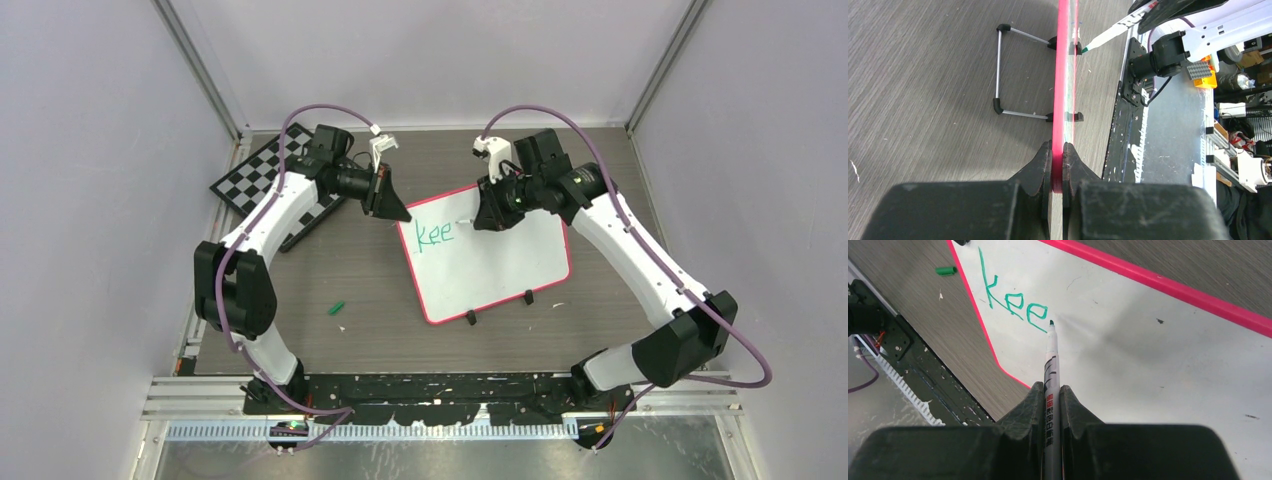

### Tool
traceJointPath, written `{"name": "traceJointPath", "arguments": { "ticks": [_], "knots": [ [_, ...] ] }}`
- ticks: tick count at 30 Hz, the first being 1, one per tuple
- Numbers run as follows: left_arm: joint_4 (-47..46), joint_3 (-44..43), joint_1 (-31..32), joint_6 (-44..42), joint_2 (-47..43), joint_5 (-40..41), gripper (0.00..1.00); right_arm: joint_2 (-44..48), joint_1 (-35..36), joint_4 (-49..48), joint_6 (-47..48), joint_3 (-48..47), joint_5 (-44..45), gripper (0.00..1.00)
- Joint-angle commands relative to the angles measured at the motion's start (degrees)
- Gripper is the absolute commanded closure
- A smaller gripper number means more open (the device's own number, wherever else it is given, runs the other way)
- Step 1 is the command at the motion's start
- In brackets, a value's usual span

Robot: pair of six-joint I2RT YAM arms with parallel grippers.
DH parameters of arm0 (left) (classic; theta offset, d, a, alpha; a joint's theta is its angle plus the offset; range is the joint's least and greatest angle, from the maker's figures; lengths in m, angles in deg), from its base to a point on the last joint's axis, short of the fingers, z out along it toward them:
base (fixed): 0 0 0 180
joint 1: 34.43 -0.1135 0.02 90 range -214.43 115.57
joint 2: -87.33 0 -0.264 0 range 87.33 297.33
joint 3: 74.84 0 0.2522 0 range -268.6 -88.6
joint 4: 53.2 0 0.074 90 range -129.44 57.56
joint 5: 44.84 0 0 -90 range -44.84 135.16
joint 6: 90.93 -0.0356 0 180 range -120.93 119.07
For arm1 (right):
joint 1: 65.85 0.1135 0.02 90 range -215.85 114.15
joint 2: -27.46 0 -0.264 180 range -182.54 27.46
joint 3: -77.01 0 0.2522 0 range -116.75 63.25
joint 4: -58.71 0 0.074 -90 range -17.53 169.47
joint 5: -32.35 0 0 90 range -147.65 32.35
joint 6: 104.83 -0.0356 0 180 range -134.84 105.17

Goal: Write a sentence on the whiteboard

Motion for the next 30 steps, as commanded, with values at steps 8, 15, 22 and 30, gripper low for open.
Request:
{"name": "traceJointPath", "arguments": {
  "ticks": [8, 15, 22, 30],
  "knots": [
    [4.8, -0.3, 2.0, -4.0, -1.2, 0.4, 1.00, -2.1, 1.6, -3.1, -0.4, -1.5, 3.1, 1.00],
    [4.6, 0.1, 2.2, -4.0, -1.5, 0.6, 1.00, -3.0, 1.7, -3.2, -0.3, -1.8, 4.2, 1.00],
    [4.7, 0.3, 2.2, -4.0, -1.6, 0.7, 1.00, -3.2, 1.6, -2.8, 0.2, -4.0, 6.1, 1.00],
    [4.6, 0.4, 2.3, -4.0, -1.7, 1.0, 1.00, -3.9, 1.4, -2.4, 0.5, -5.7, 6.6, 1.00]
  ]
}}
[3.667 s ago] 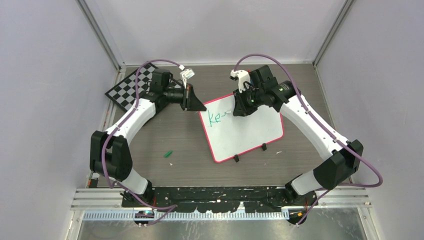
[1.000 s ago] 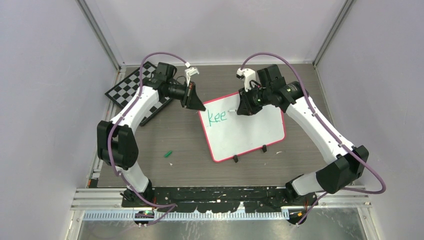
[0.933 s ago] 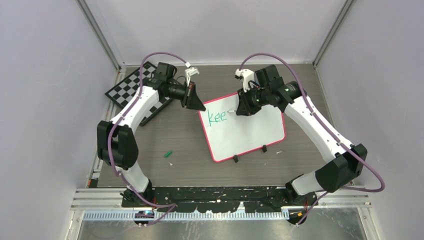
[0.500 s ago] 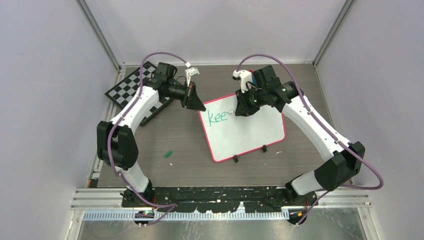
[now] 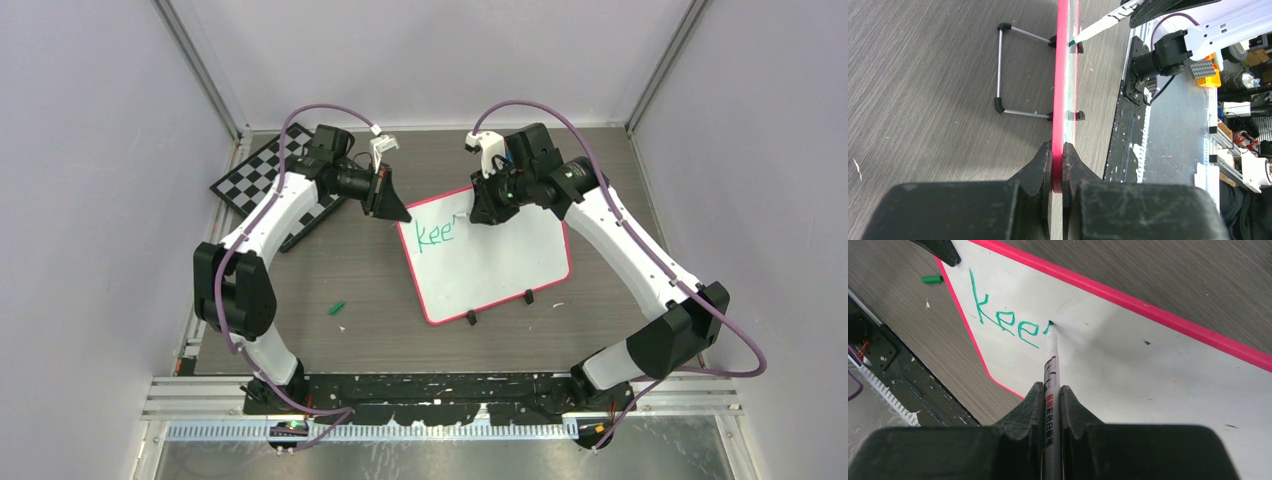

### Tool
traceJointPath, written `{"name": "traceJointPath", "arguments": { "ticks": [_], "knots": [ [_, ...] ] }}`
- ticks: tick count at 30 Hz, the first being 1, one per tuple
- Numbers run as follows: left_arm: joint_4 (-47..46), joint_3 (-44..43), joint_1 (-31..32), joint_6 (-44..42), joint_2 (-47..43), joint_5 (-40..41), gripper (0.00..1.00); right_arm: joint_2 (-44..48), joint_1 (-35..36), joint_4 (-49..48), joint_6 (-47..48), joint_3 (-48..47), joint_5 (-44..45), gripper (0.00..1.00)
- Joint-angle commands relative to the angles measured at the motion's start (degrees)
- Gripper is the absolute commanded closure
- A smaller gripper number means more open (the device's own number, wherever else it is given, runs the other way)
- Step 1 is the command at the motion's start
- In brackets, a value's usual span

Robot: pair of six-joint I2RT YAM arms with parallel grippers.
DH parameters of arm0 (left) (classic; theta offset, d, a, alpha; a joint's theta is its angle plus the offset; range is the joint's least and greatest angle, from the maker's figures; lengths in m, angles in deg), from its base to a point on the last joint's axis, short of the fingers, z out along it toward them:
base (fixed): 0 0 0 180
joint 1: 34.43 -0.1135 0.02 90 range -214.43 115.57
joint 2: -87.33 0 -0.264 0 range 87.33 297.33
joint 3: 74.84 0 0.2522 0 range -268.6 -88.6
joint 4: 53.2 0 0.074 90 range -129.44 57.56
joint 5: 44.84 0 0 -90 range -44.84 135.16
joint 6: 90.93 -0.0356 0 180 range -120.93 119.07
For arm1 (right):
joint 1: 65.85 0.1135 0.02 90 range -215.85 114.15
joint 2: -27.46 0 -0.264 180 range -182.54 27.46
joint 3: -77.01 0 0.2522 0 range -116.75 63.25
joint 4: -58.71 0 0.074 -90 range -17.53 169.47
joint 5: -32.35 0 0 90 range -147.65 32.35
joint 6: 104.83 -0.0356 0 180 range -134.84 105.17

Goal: Write a sentence on the whiteboard

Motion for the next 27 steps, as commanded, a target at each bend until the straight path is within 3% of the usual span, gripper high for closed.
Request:
{"name": "traceJointPath", "arguments": {
  "ticks": [1, 27],
  "knots": [
    [4.2, 0.4, 1.9, -3.6, -1.4, 0.3, 1.00, -0.5, -0.2, -2.0, 0.5, -2.4, 2.0, 1.00],
    [3.2, 1.6, 2.0, -3.2, -2.1, 0.5, 1.00, 2.5, 2.4, -4.5, -2.4, 9.7, -0.6, 1.00]
  ]
}}
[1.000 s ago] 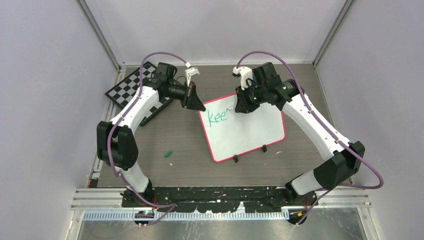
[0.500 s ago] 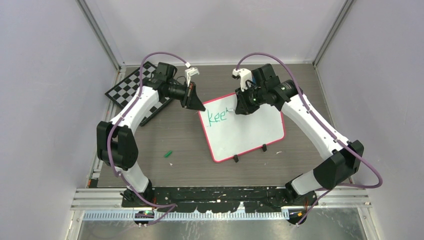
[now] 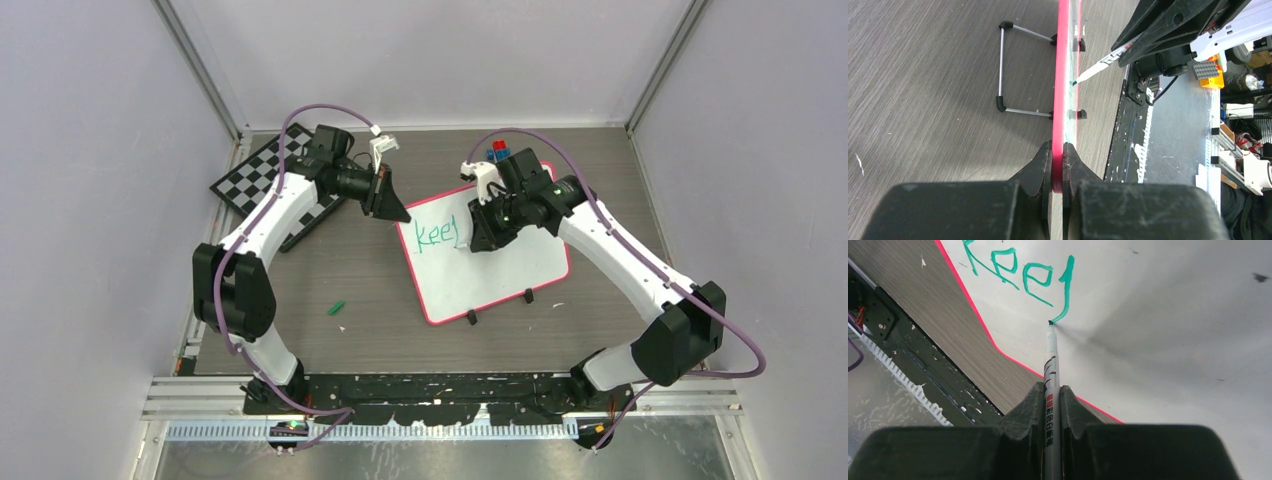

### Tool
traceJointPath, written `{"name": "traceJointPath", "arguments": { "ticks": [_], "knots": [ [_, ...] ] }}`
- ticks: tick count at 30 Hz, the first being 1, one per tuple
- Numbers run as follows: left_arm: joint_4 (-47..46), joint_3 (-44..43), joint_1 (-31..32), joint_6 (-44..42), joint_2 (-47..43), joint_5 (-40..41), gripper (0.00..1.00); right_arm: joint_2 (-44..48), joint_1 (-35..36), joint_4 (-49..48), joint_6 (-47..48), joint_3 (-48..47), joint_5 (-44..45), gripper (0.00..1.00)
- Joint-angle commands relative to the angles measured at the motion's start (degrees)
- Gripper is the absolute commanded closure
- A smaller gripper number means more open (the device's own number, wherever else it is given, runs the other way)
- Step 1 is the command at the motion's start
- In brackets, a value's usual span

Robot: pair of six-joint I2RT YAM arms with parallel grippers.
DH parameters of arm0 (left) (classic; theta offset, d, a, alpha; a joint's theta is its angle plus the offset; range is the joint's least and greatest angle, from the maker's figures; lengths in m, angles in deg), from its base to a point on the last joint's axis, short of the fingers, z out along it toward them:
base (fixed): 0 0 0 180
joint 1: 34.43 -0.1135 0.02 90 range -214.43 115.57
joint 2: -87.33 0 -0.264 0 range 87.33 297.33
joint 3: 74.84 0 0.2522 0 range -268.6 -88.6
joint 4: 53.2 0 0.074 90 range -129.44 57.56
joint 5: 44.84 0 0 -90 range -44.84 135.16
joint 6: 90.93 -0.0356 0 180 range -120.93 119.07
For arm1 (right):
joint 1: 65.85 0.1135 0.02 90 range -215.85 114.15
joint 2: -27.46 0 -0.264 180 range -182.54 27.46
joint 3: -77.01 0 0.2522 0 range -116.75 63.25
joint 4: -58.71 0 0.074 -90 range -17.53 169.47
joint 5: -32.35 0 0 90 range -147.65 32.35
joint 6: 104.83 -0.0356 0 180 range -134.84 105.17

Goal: Write a sentence on the whiteboard

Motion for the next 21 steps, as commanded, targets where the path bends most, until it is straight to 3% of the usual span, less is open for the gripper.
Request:
{"name": "traceJointPath", "arguments": {
  "ticks": [1, 11, 21],
  "knots": [
    [3.0, 1.5, 1.9, -3.6, -1.8, -0.4, 1.00, 0.4, 1.4, -4.2, -1.0, 0.1, 1.0, 1.00],
    [3.0, 1.5, 1.9, -3.6, -1.9, -0.6, 1.00, 2.9, 2.0, -1.6, -0.7, -4.6, -2.8, 1.00],
    [2.9, 1.5, 1.9, -3.4, -2.3, -0.6, 1.00, 2.5, -0.3, -1.0, 0.8, -7.6, 2.2, 1.00]
  ]
}}
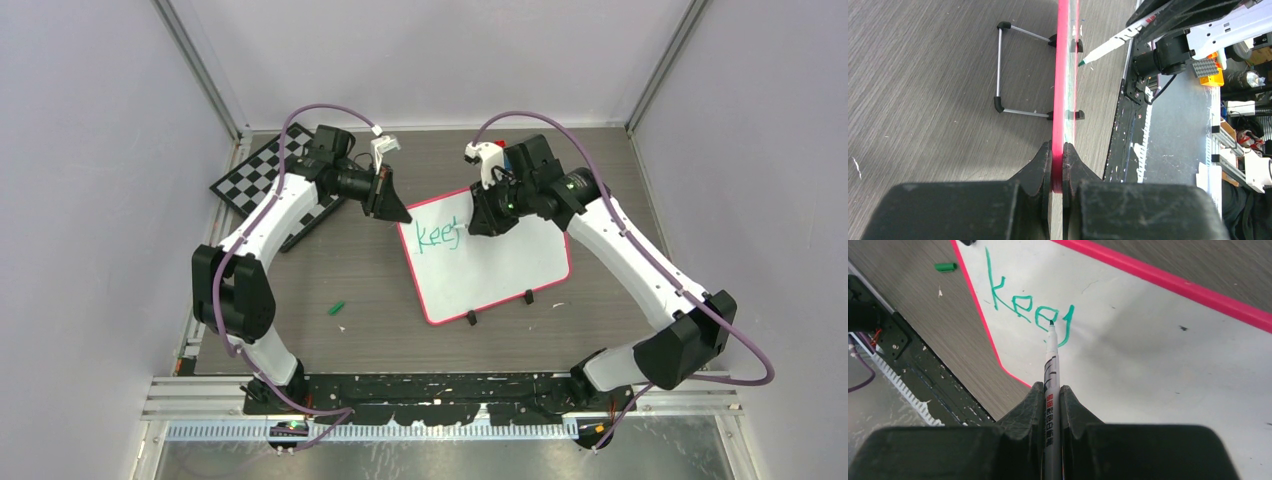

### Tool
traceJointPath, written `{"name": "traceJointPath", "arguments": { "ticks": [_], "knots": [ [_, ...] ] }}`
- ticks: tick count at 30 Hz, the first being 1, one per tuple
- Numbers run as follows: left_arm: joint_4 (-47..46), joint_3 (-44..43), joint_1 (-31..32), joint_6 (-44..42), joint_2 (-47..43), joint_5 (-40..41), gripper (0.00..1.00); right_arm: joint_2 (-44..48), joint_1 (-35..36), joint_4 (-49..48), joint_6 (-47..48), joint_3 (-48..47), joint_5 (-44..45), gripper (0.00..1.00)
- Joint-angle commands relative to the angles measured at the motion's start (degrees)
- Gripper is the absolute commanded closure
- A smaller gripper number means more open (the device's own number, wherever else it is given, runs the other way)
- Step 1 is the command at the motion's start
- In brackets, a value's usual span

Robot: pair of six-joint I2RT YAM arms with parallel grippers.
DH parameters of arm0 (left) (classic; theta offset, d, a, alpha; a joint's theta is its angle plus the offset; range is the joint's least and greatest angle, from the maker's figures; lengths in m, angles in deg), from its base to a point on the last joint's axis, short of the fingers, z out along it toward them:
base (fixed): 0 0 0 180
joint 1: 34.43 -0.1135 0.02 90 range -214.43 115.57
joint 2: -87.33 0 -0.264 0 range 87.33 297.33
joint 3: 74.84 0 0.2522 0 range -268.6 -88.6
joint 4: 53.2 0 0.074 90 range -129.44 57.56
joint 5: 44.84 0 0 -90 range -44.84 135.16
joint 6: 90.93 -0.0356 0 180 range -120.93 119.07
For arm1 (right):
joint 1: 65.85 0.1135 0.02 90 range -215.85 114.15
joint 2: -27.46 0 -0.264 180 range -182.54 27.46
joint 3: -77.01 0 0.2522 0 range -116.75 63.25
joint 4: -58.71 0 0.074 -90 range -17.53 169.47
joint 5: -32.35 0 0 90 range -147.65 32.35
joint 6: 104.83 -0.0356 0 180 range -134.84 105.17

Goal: Write a sentence on the whiteboard

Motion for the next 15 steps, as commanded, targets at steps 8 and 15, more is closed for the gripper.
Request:
{"name": "traceJointPath", "arguments": {
  "ticks": [8, 15],
  "knots": [
    [2.7, 1.8, 1.4, -3.2, -1.9, -0.3, 1.00, 0.3, -1.1, -1.1, 0.9, -2.2, 4.1, 1.00],
    [2.7, 1.8, 1.4, -3.1, -1.9, -0.2, 1.00, -0.1, -2.4, -1.4, 0.7, -2.3, 4.3, 1.00]
  ]
}}
